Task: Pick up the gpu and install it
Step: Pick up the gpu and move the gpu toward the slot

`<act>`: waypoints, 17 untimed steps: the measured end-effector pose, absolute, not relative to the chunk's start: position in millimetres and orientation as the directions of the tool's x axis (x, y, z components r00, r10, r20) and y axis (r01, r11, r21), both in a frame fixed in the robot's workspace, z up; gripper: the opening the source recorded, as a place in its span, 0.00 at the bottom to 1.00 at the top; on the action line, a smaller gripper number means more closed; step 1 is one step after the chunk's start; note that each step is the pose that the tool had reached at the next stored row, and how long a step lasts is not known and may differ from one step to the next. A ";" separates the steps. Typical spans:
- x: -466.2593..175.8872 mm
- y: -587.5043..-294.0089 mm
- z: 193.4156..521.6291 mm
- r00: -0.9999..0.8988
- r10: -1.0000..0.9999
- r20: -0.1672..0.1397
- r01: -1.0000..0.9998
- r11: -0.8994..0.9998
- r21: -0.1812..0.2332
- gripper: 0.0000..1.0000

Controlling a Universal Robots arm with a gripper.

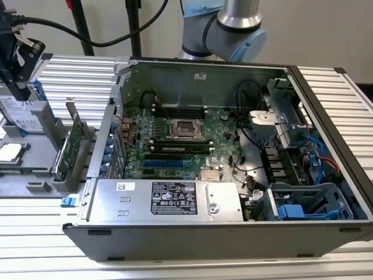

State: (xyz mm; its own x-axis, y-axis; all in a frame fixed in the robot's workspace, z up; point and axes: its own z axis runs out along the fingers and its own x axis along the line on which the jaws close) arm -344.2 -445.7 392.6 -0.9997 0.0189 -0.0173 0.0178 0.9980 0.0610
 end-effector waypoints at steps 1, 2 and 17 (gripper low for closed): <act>-344.2 -445.7 392.6 -1.000 0.018 -0.017 0.017 0.998 0.061 0.00; -344.2 -445.8 392.7 -1.000 0.018 -0.017 0.017 0.998 0.061 0.00; -344.2 -445.7 392.6 -1.000 0.016 -0.017 0.015 0.998 0.061 1.00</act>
State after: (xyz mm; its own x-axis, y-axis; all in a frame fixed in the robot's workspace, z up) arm -344.2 -445.7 392.6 -0.9997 0.0161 -0.0173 0.0150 0.9980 0.0610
